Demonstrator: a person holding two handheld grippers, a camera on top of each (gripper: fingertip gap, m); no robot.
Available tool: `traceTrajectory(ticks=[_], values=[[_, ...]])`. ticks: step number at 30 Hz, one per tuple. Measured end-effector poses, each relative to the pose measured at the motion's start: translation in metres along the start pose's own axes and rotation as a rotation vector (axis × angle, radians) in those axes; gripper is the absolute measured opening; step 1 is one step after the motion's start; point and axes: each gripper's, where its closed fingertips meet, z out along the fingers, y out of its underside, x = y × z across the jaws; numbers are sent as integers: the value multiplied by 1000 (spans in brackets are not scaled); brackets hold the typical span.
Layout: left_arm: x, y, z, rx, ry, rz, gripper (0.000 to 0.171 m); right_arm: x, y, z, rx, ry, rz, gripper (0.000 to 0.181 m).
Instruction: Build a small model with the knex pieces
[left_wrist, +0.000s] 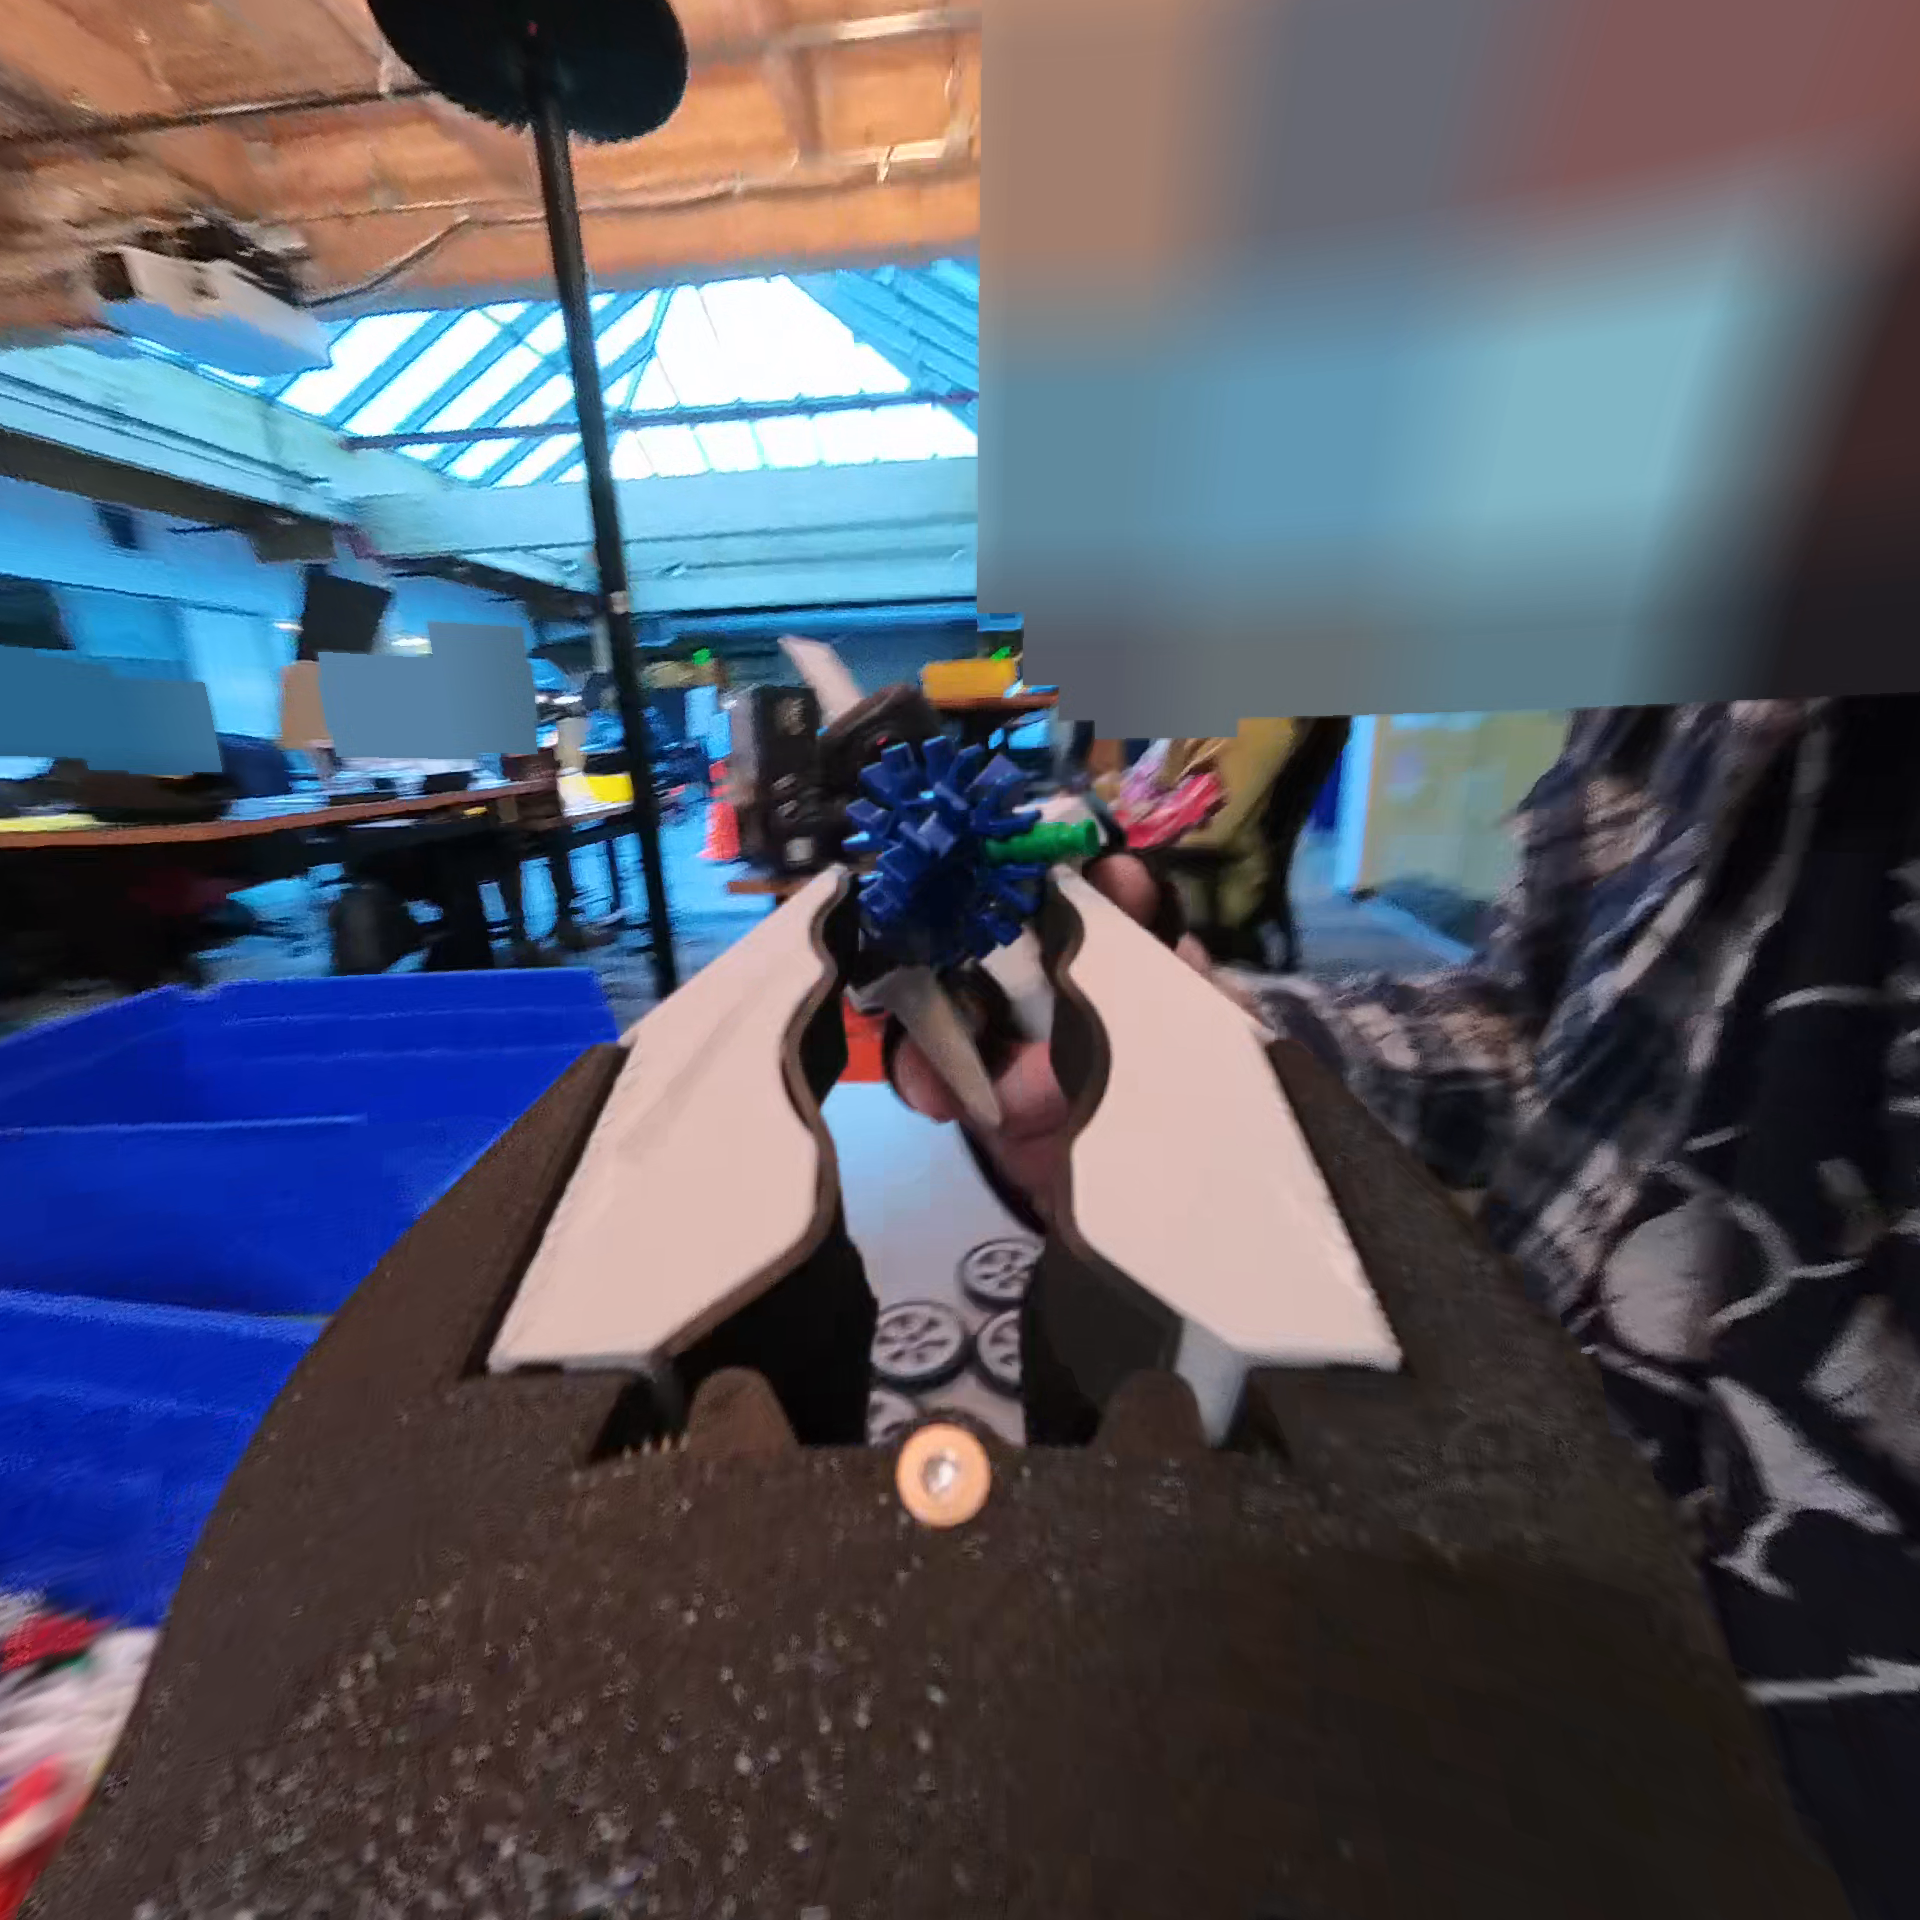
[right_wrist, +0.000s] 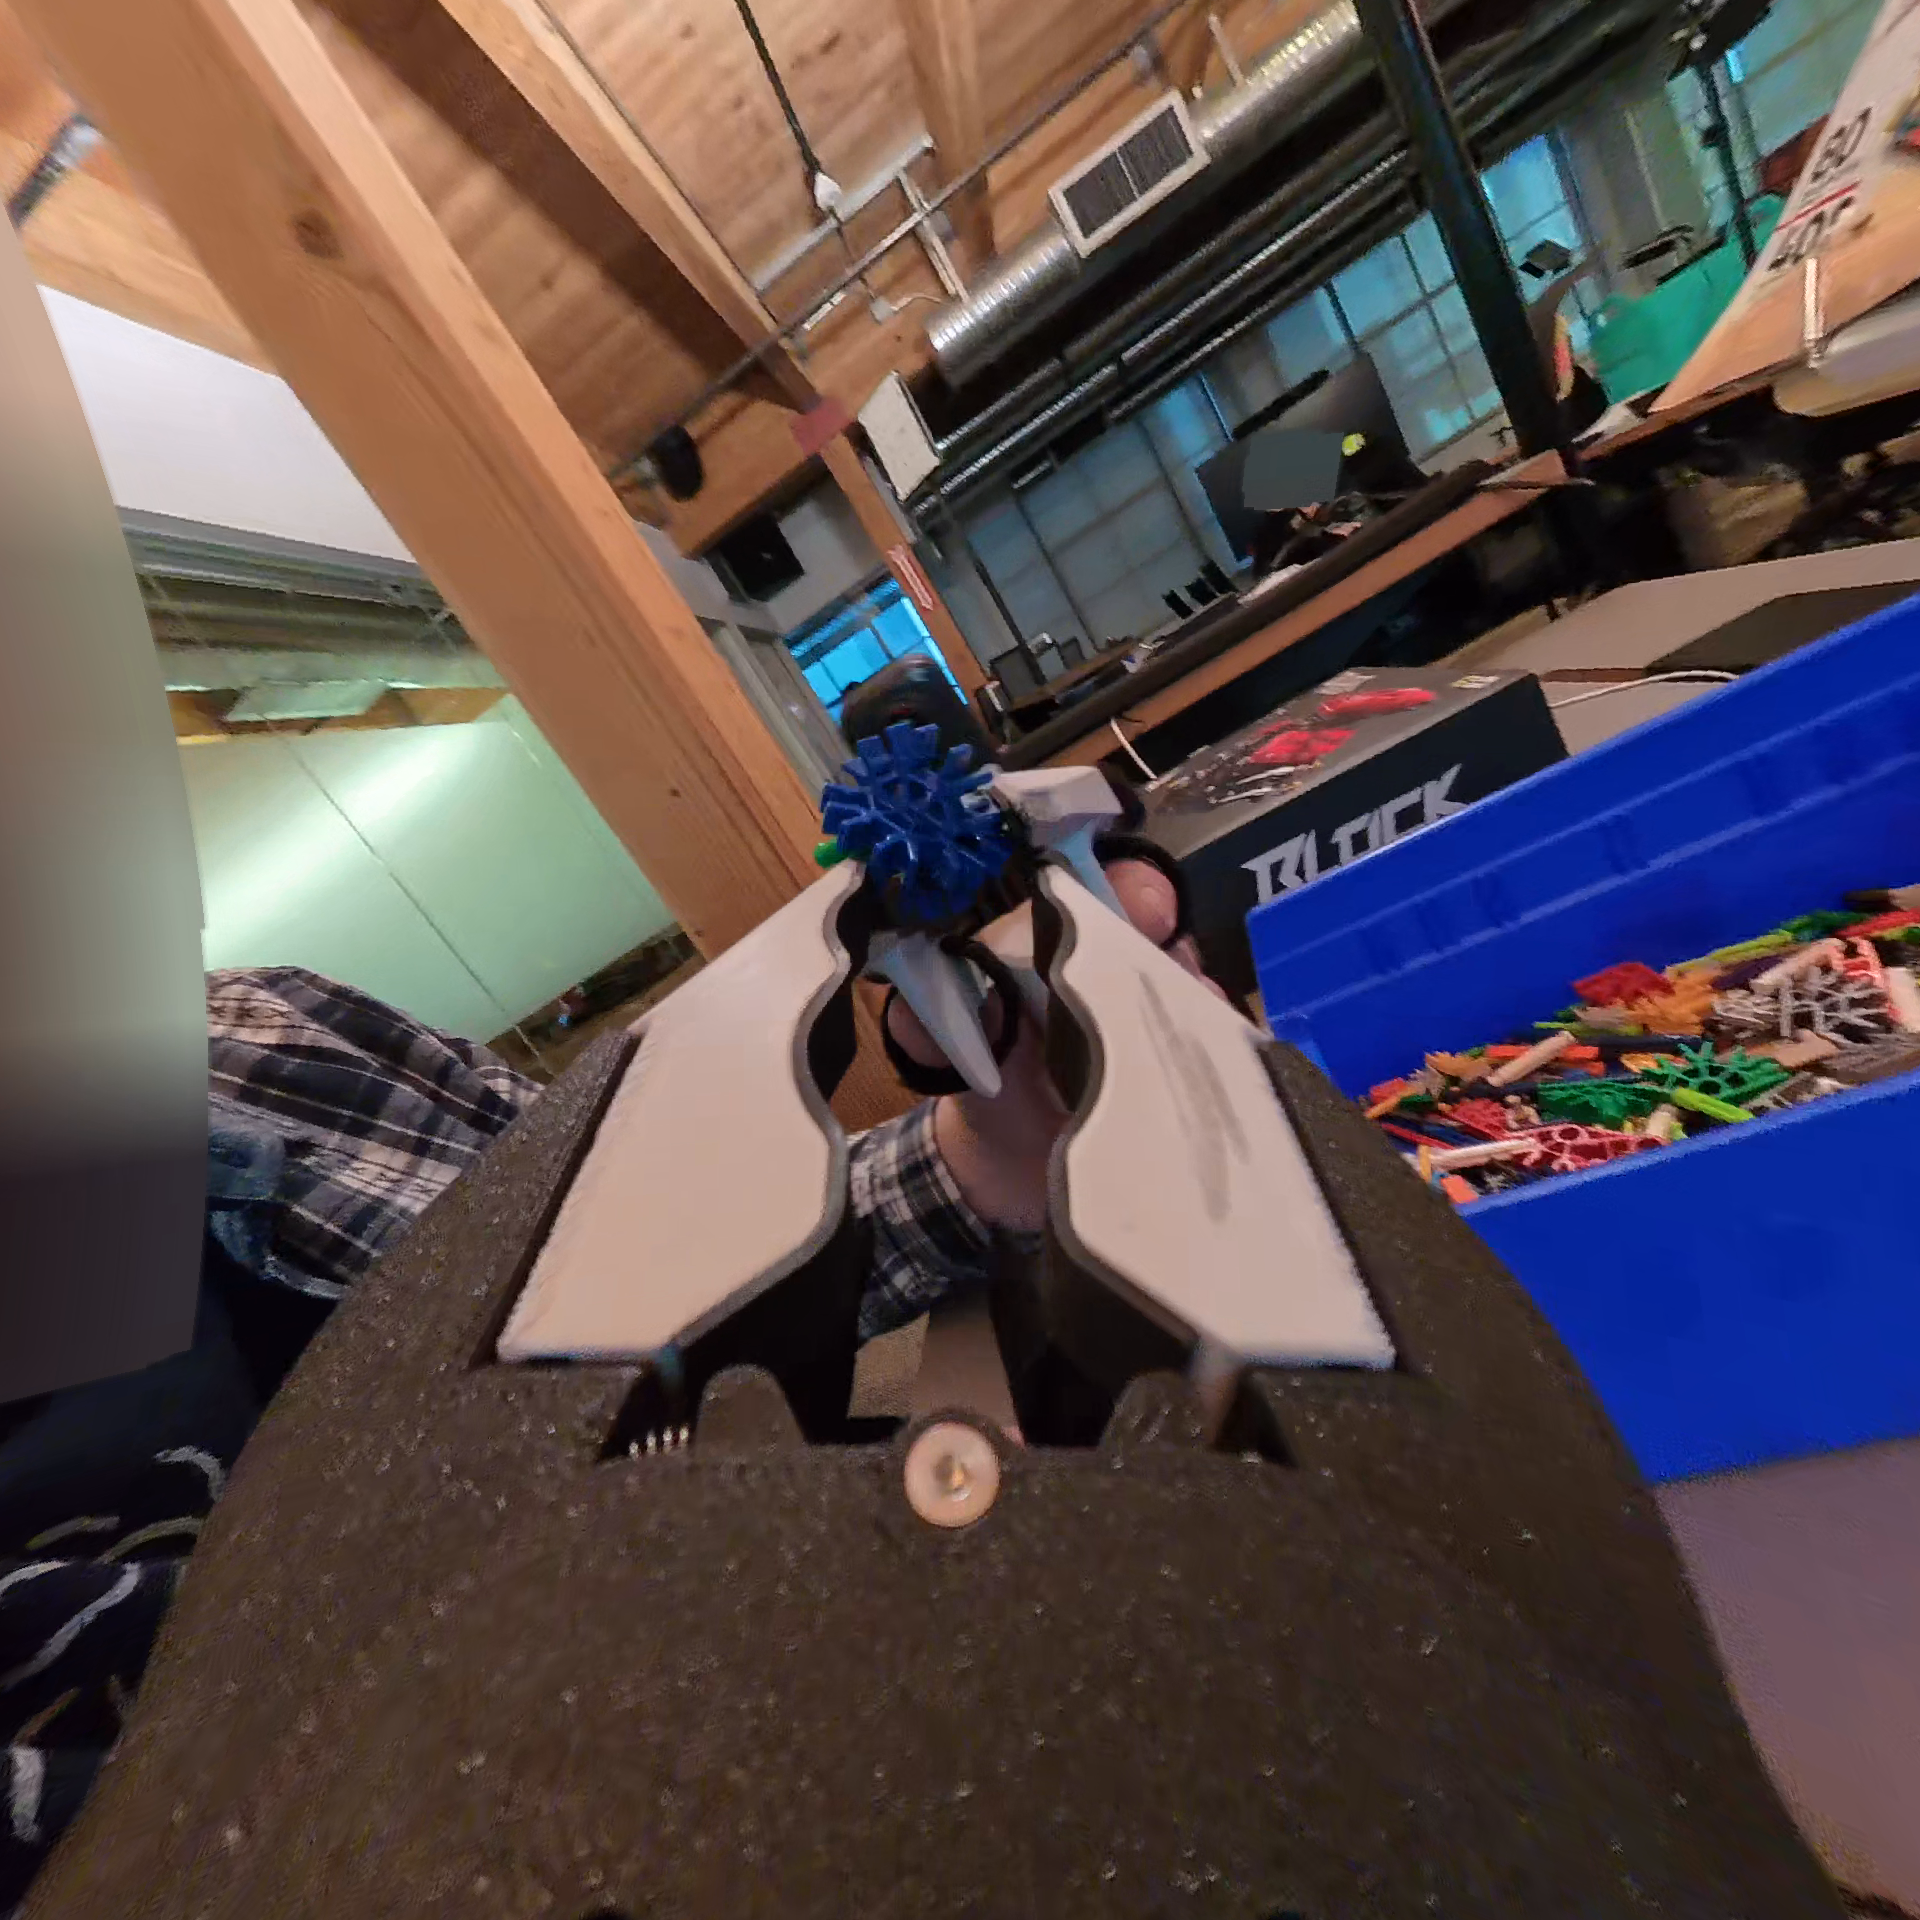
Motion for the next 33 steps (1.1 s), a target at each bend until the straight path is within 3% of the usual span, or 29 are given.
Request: traceTrajectory(ticks=[6,20,27,33], values=[[2,-3,-2,92,108,-180,31,-4,-1,4,27,-31,16,27],[0,-2,-6,103,154,-291,31,5,-6,-3,39,43,-46,30],[-9,6,-3,80,154,-430,32,16,-5,-2,-7,194,-242,38],[-20,13,0,43,94,-414,31,27,-9,-8,-19,338,-431,27]])
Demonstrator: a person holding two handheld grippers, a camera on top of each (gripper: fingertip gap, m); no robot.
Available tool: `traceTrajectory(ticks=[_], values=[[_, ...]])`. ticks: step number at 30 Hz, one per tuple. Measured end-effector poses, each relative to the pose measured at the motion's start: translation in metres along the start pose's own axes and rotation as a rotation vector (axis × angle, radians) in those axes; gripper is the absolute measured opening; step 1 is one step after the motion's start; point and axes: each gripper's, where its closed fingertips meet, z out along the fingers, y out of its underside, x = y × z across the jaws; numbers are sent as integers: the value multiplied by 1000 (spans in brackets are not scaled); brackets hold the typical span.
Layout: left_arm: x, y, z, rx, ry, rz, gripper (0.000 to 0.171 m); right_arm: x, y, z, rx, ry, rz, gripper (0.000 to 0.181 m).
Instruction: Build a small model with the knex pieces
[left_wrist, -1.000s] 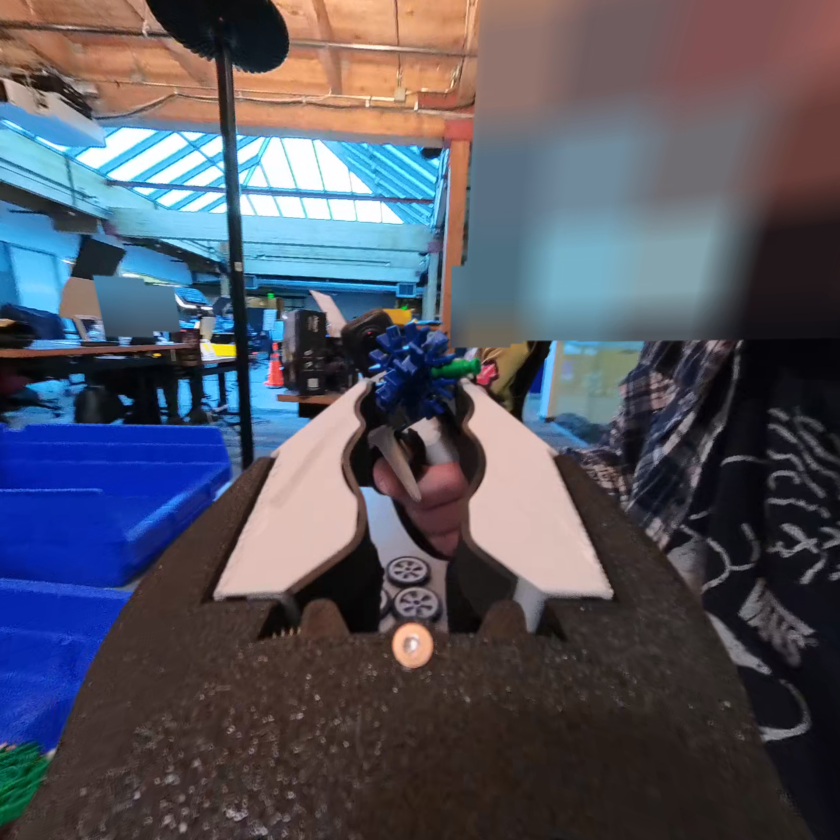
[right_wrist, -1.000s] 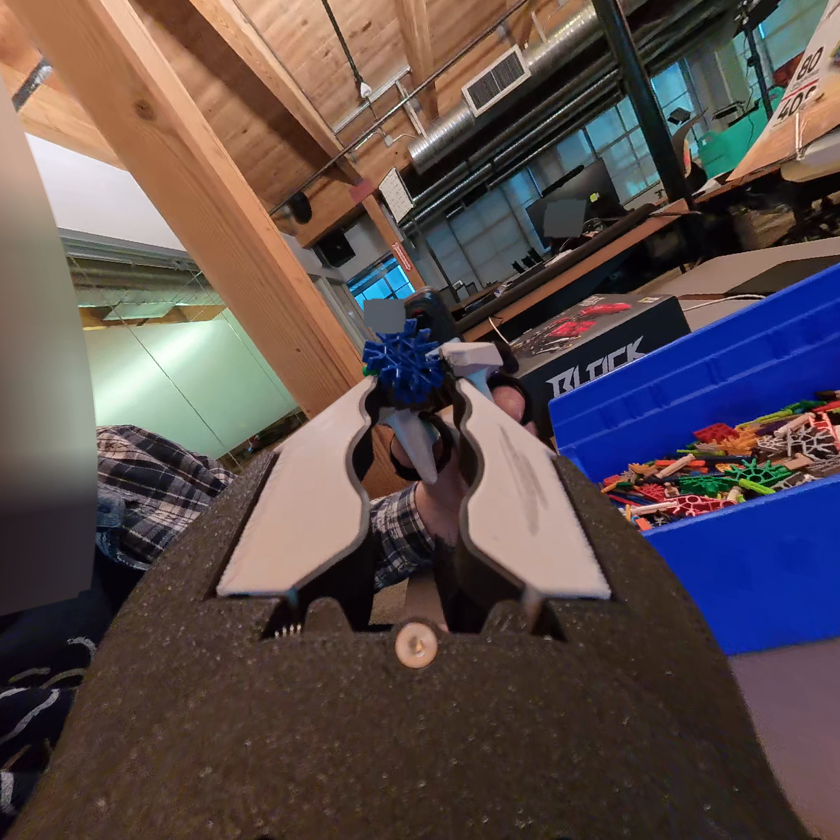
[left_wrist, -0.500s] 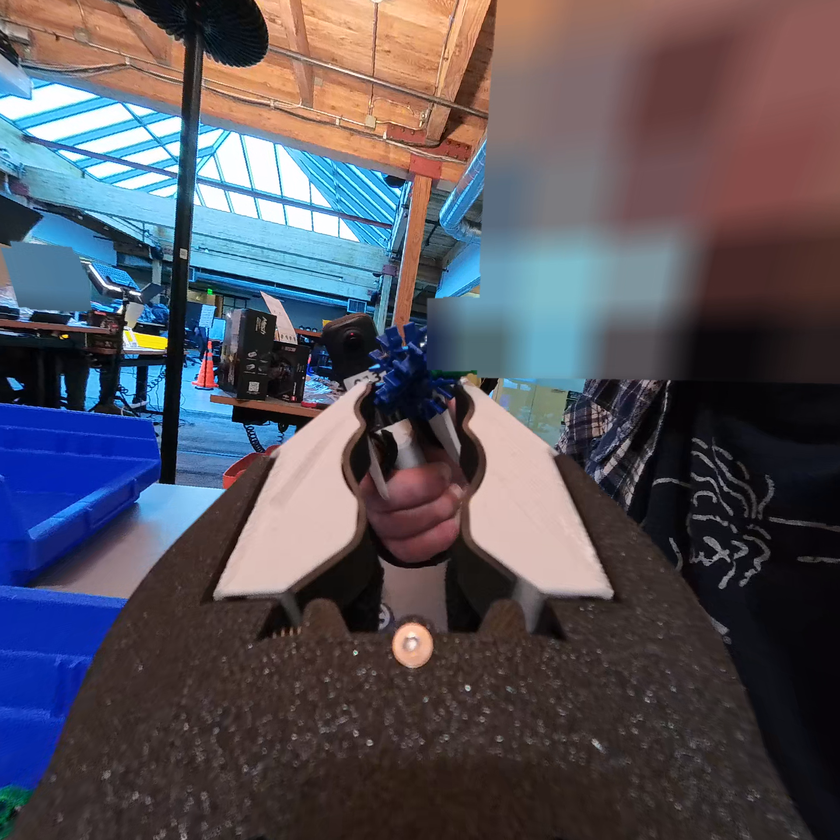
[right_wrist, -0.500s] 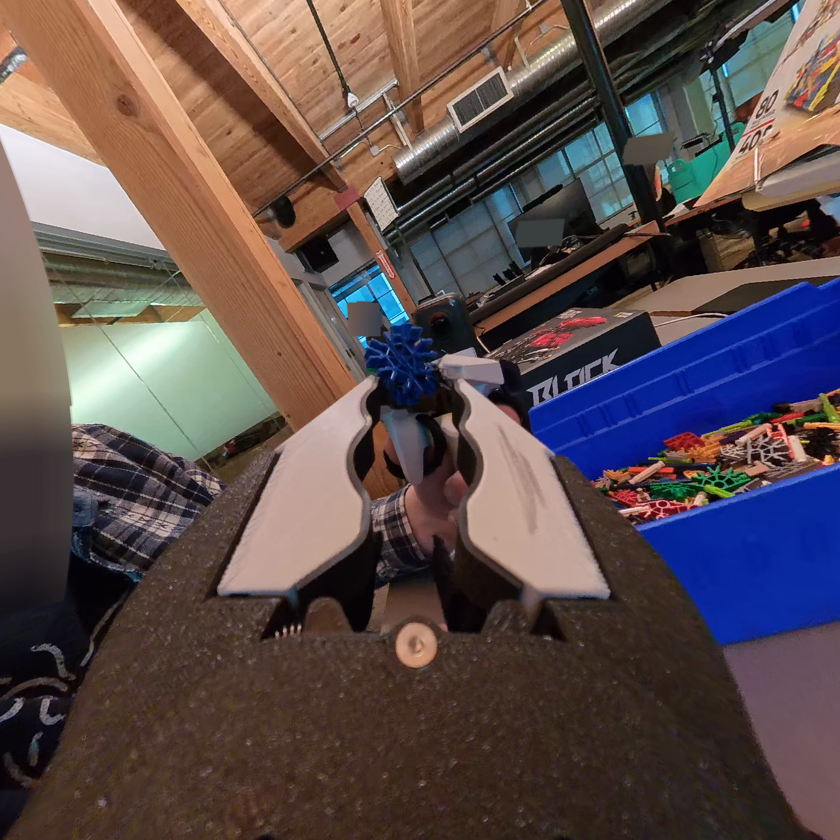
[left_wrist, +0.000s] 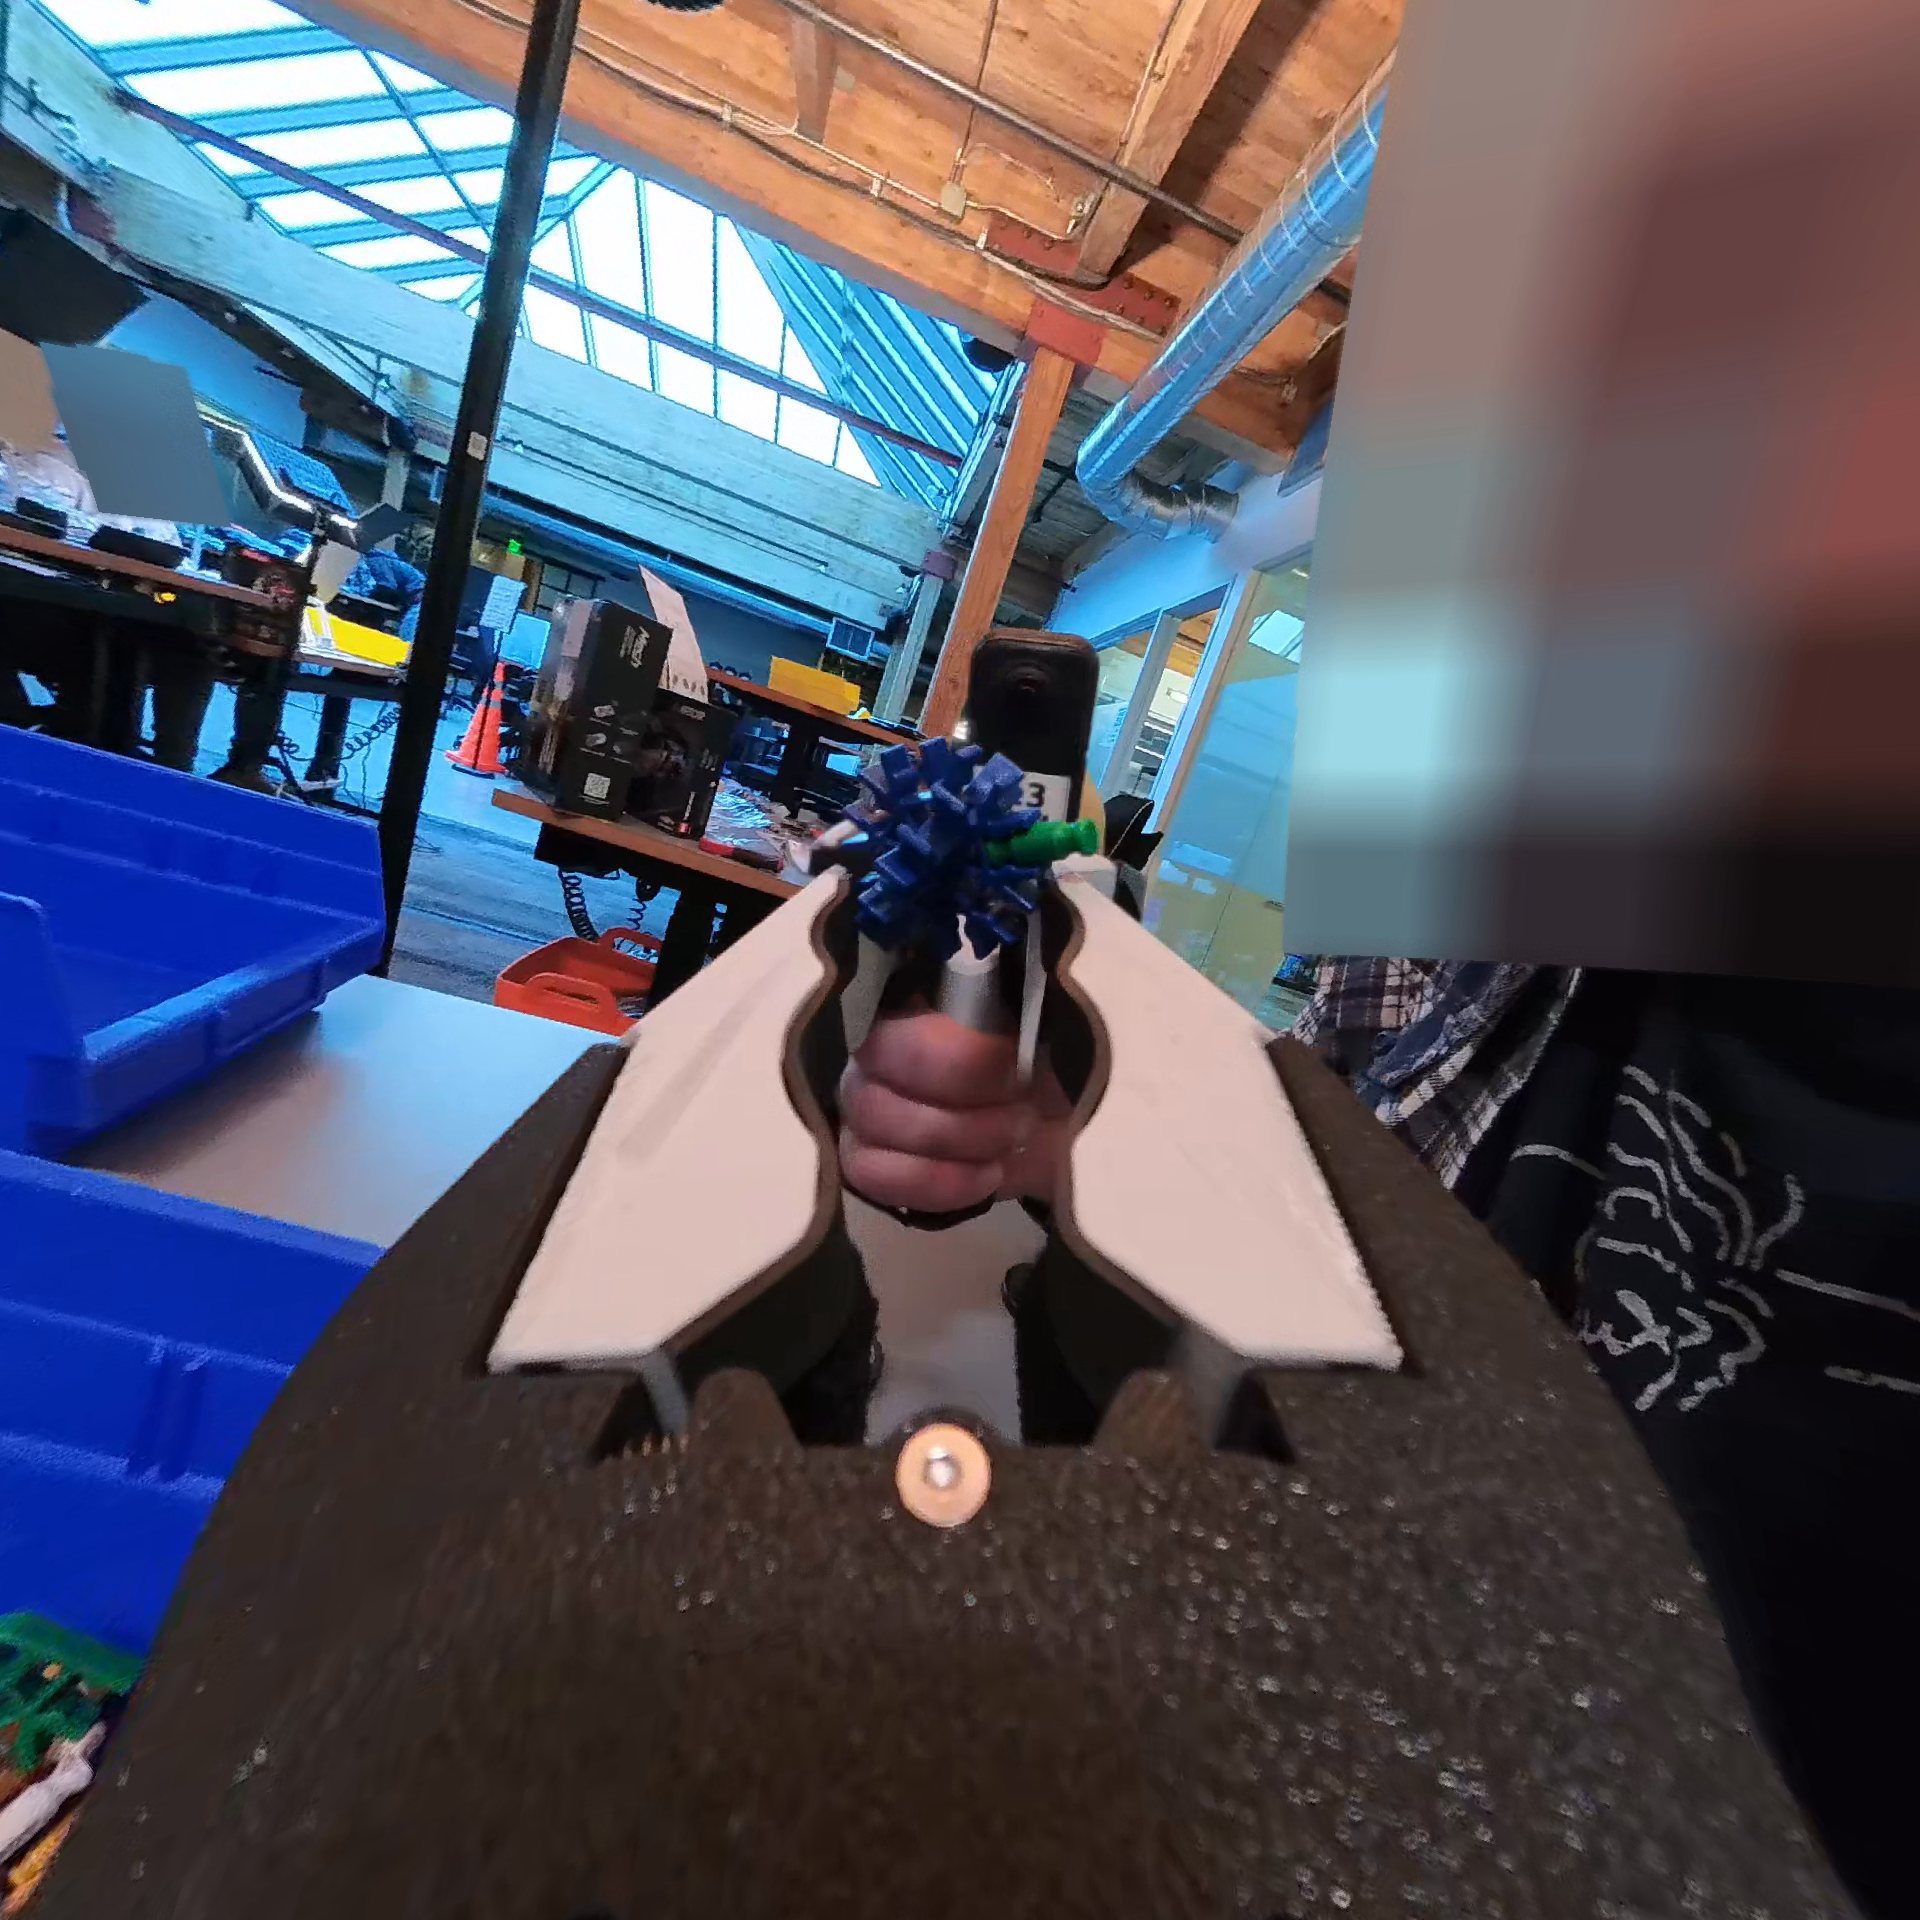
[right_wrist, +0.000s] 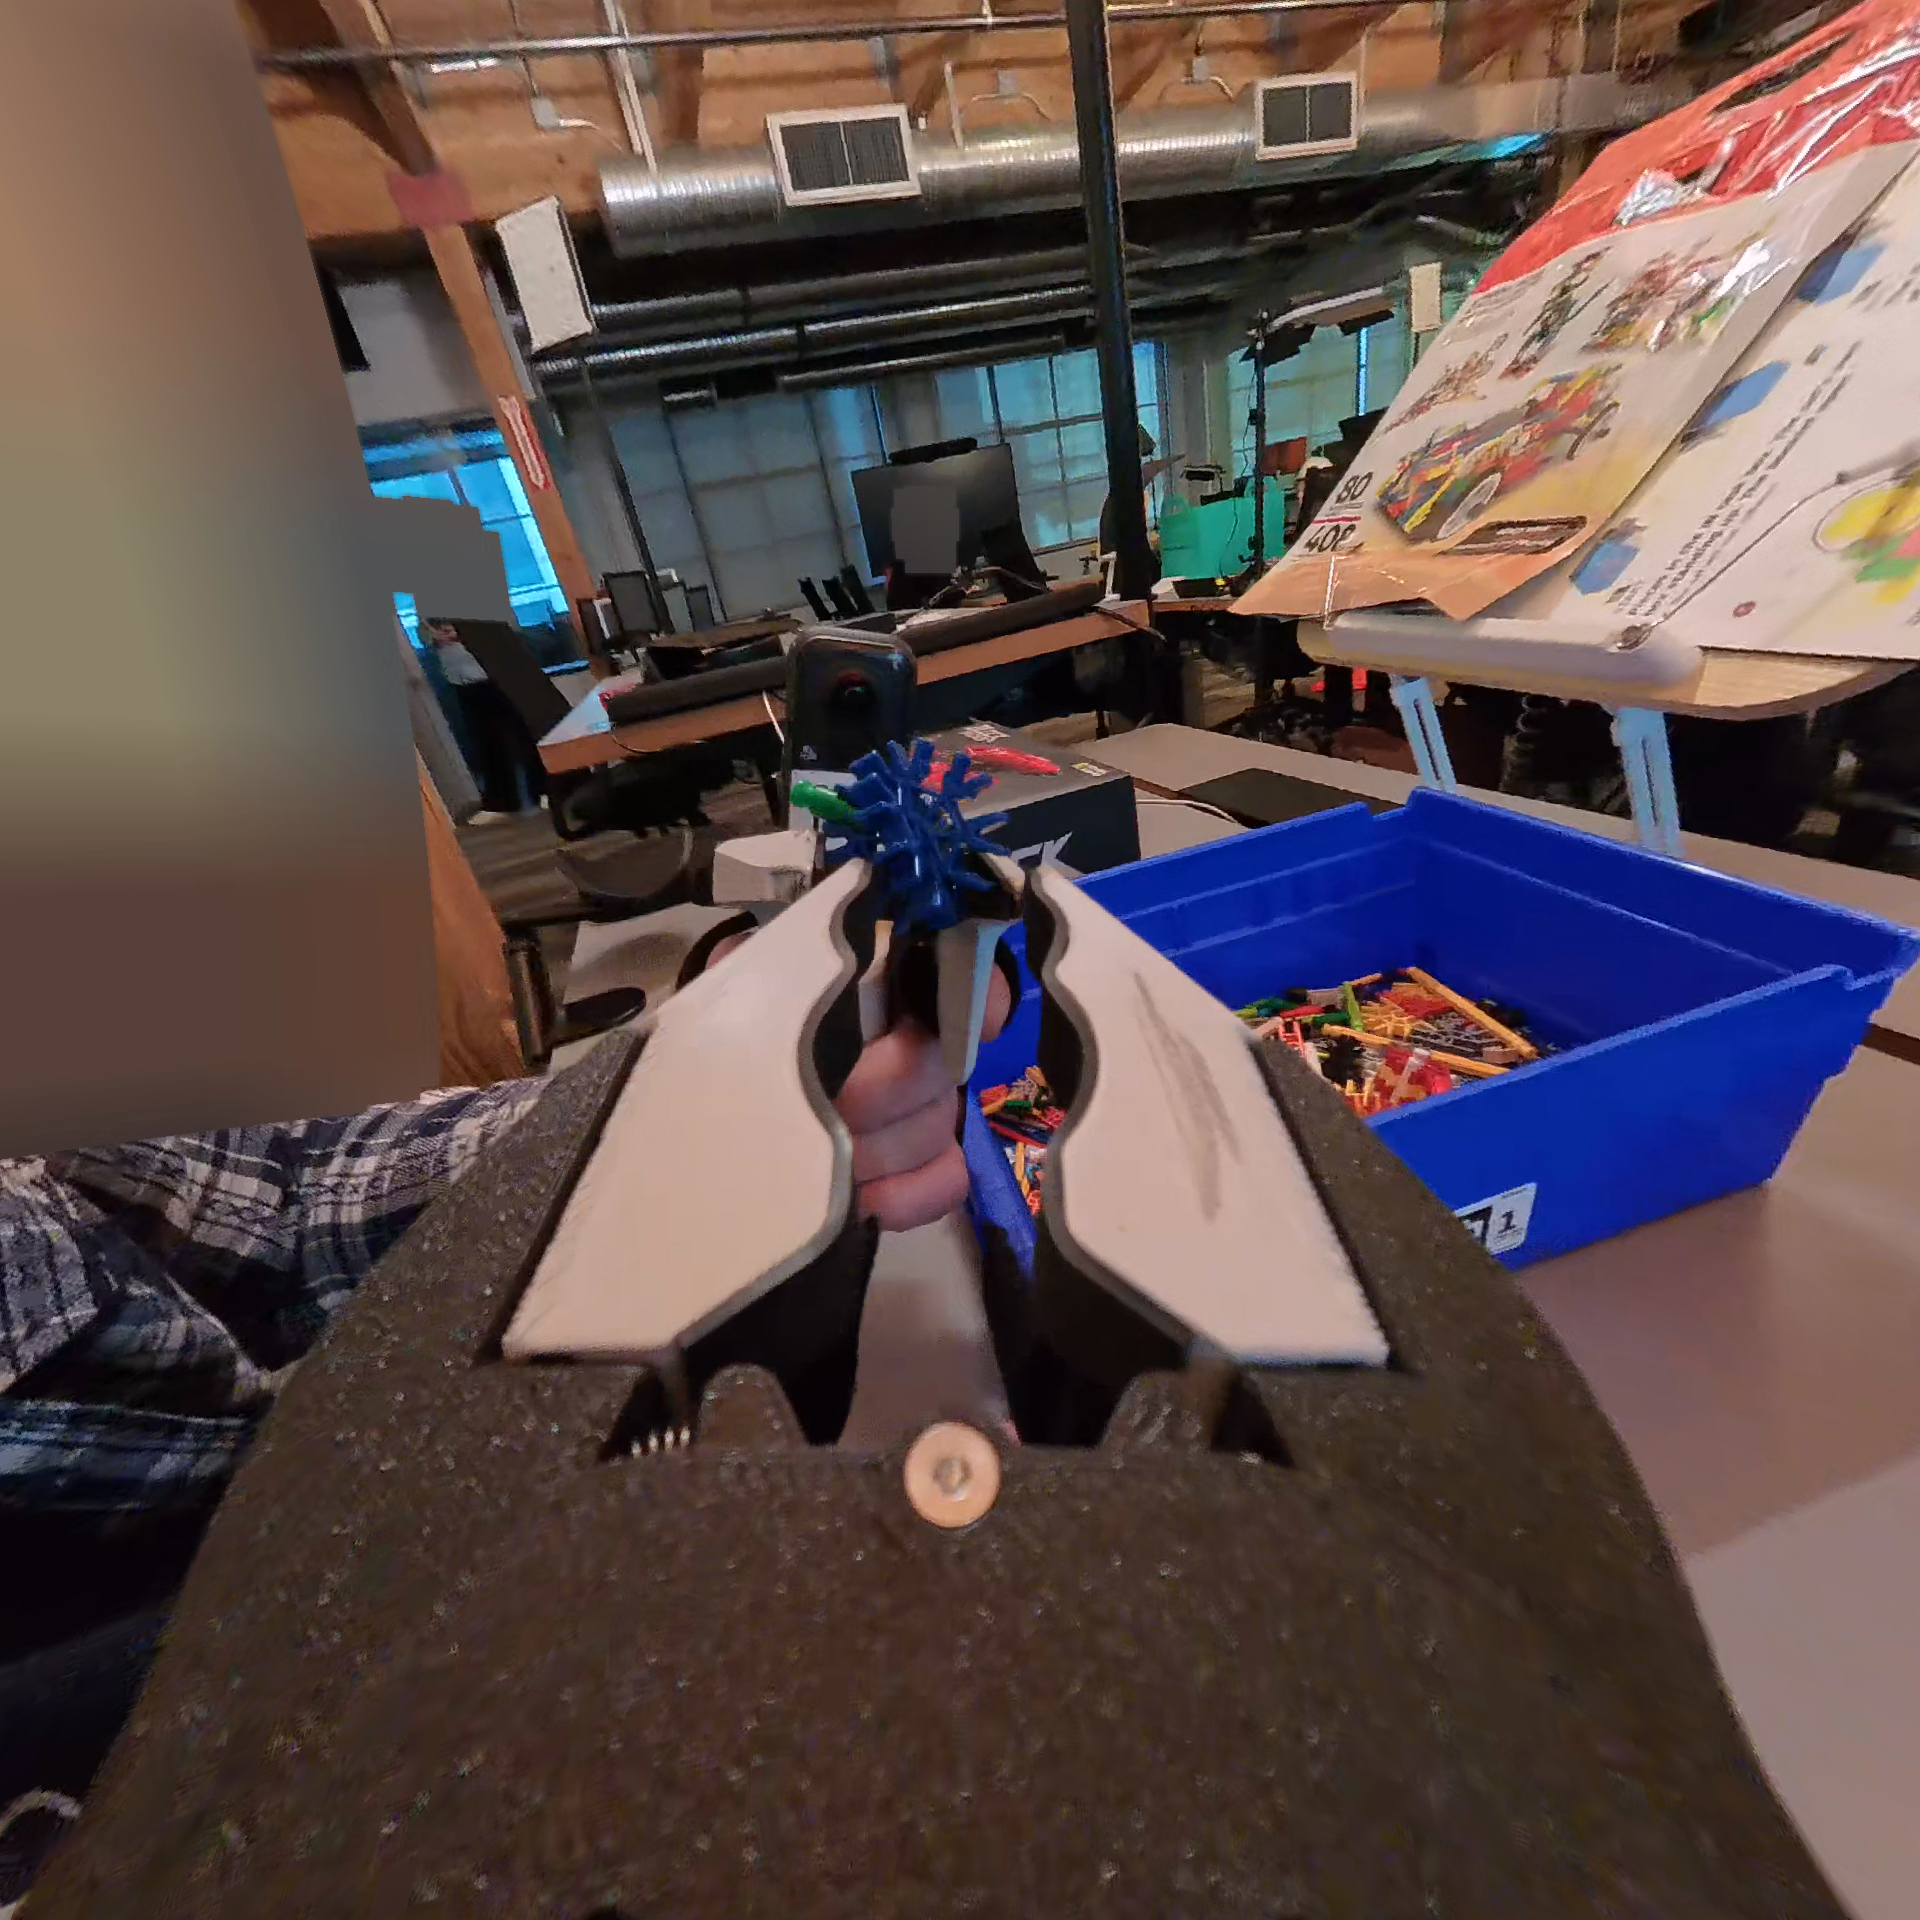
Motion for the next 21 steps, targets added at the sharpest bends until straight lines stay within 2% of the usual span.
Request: traceTrajectory(ticks=[6,13,21], values=[[-2,2,3,-26,-39,37,31,3,2,-1,-13,19,-19,24],[-13,4,4,-131,-220,283,32,8,6,-2,-39,39,-32,17],[-16,5,5,-175,-285,374,32,9,5,-3,-36,29,-25,16]])
